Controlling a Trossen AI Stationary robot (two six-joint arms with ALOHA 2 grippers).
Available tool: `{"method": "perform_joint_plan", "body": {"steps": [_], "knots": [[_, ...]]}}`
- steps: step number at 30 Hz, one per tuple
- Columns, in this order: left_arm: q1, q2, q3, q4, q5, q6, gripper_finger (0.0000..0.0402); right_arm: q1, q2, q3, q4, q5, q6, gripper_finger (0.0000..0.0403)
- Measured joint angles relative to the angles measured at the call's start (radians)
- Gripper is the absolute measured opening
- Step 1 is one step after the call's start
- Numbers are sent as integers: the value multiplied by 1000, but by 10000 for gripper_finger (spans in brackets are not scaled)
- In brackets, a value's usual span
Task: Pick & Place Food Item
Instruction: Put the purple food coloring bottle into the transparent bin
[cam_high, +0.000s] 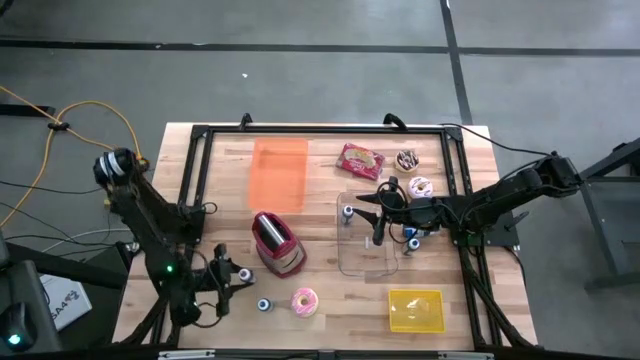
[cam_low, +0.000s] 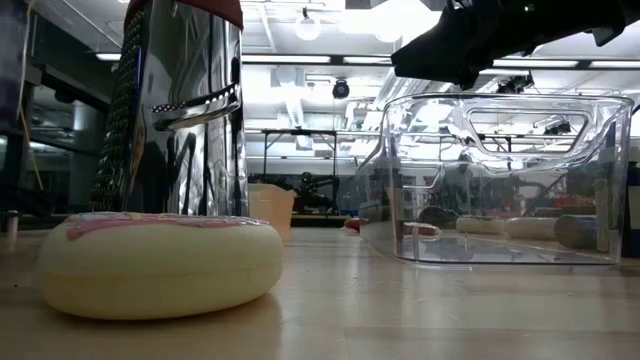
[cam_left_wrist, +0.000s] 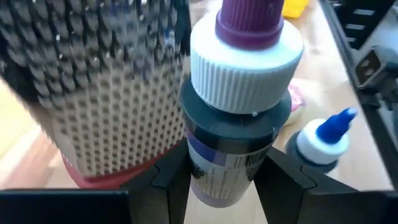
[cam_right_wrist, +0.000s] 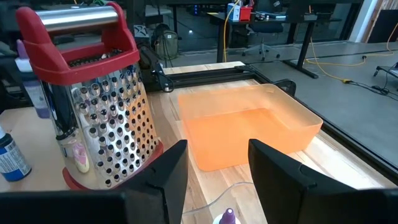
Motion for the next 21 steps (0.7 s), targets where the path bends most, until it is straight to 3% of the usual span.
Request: {"method": "perform_joint_plan", "body": {"steps": [8, 21], "knots": [[39, -125, 0, 17, 82, 186, 145, 0, 0, 0, 0, 0, 0, 155], [77, -194, 71, 140, 146, 446, 145, 0, 0, 0, 0, 0, 0, 155]]}}
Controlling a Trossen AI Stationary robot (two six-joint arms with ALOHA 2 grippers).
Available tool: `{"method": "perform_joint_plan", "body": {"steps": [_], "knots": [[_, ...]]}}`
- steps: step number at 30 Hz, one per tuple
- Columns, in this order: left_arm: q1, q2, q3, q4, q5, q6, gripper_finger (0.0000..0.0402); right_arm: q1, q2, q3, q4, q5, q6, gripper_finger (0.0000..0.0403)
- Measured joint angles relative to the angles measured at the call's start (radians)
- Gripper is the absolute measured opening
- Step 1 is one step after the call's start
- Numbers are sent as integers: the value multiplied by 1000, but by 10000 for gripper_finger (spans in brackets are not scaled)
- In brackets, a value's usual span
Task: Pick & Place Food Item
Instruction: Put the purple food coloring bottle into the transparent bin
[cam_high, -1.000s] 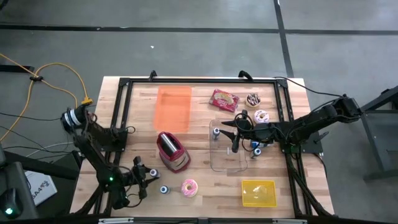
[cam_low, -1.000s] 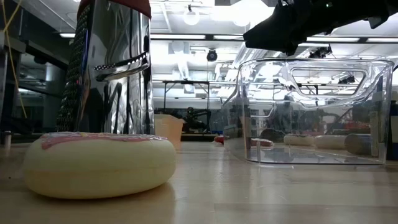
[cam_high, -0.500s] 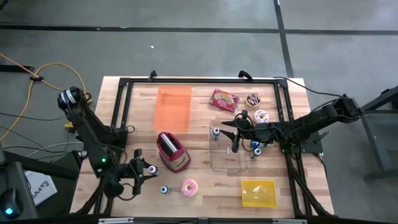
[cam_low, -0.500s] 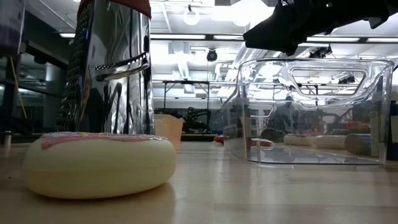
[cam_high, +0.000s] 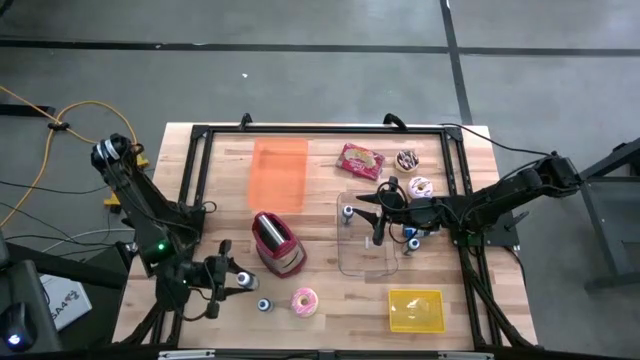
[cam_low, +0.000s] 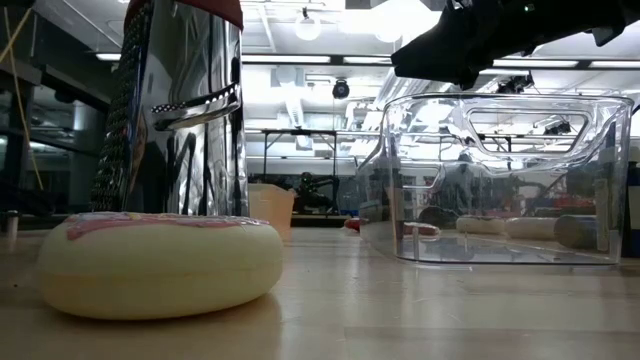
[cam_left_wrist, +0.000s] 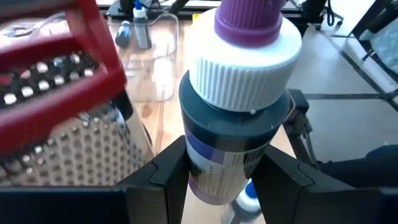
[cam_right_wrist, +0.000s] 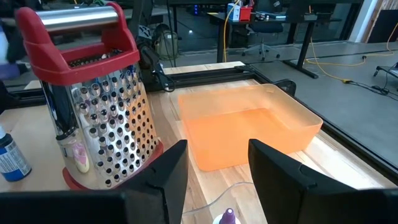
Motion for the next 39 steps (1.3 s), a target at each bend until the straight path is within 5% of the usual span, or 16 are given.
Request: {"method": "perform_joint_plan", "body": {"steps": [6, 15, 22, 30, 39], "knots": [[66, -12, 111, -48, 112, 103, 145, 0, 0, 0, 0, 0, 0, 155], [118, -13, 364, -401, 128, 118, 145, 0, 0, 0, 0, 0, 0, 155], [230, -15, 473, -496, 188, 237, 145, 0, 0, 0, 0, 0, 0, 155], [480, -15, 534, -514, 387, 400, 145, 0, 0, 0, 0, 0, 0, 155], [884, 16, 536, -505, 749, 557, 145, 0, 0, 0, 0, 0, 0, 155]]}}
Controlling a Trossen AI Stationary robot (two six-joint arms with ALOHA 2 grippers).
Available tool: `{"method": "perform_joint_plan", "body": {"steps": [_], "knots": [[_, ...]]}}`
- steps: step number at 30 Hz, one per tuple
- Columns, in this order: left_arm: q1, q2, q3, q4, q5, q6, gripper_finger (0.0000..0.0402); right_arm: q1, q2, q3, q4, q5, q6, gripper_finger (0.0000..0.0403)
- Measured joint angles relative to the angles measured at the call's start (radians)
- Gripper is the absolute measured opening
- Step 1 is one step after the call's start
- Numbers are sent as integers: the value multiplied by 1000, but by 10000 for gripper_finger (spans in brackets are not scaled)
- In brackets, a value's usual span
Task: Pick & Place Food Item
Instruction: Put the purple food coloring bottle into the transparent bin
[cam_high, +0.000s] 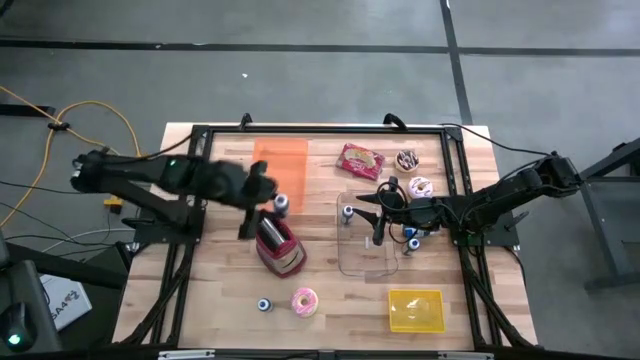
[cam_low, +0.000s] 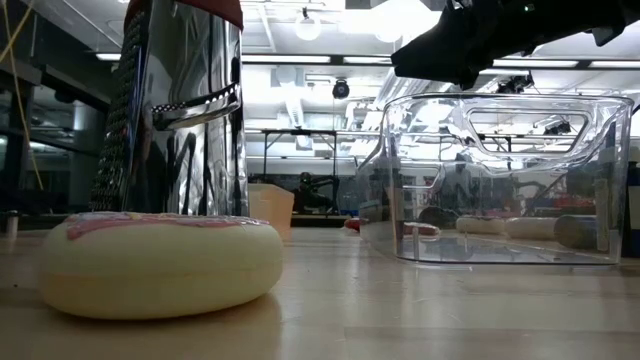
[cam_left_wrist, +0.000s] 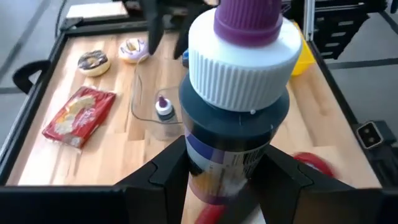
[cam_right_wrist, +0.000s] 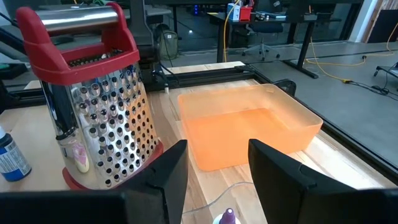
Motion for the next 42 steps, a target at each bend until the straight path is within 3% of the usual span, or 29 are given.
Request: {"method": "perform_joint_plan", "body": {"steps": [6, 12, 20, 28, 42], "knots": [[190, 88, 7, 26, 201, 88, 145, 0, 0, 0, 0, 0, 0, 155], [268, 219, 92, -4, 284, 164, 145, 0, 0, 0, 0, 0, 0, 155], [290, 414, 253, -165, 288, 255, 145, 0, 0, 0, 0, 0, 0, 155], [312, 570, 331, -283, 293, 301, 145, 0, 0, 0, 0, 0, 0, 155], [325, 608, 340, -273, 306, 333, 145, 0, 0, 0, 0, 0, 0, 155]]}}
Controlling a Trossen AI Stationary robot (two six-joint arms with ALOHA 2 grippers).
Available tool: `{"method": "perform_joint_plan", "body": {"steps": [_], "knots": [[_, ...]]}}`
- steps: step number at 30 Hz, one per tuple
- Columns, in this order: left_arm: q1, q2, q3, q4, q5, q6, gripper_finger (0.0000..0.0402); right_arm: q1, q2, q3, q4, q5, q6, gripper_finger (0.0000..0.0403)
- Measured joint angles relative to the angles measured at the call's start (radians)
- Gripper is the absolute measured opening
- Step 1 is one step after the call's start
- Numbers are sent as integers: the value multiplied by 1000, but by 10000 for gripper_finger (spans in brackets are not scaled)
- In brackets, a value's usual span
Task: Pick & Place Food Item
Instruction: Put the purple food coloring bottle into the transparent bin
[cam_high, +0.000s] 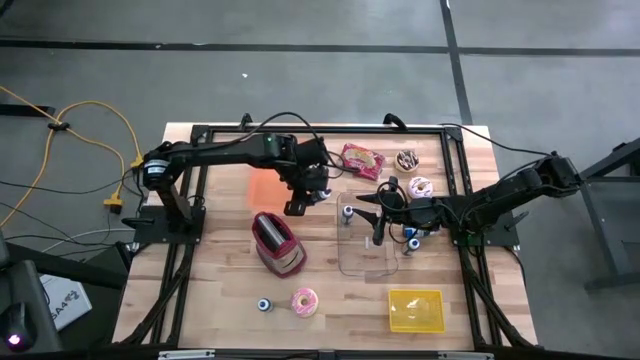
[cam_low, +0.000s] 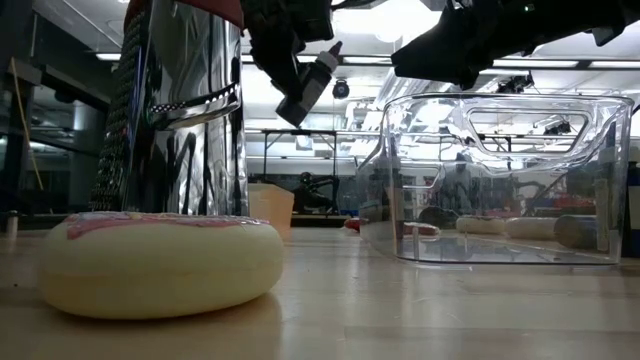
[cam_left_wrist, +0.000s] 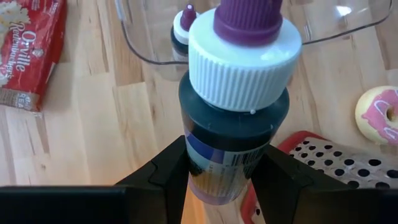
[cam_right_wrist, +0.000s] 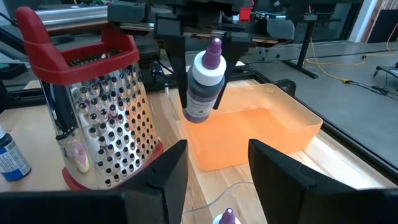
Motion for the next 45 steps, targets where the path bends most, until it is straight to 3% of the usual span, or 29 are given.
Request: {"method": "perform_joint_plan", "body": {"steps": [19, 28, 35, 41, 45], "knots": [[0, 0, 0, -1, 0, -44, 145, -1, 0, 0, 2, 3, 0, 155], [0, 0, 0, -11, 0, -40, 145, -45, 0, 0, 163, 2, 10, 155], [0, 0, 0, -23, -3, -10, 145, -67, 0, 0, 174, 1, 114, 155], [0, 0, 0, 37, -101, 8, 145, -102, 0, 0, 168, -32, 17, 155], [0, 0, 0, 49, -108, 8, 145, -155, 0, 0, 142, -69, 19, 155]]}}
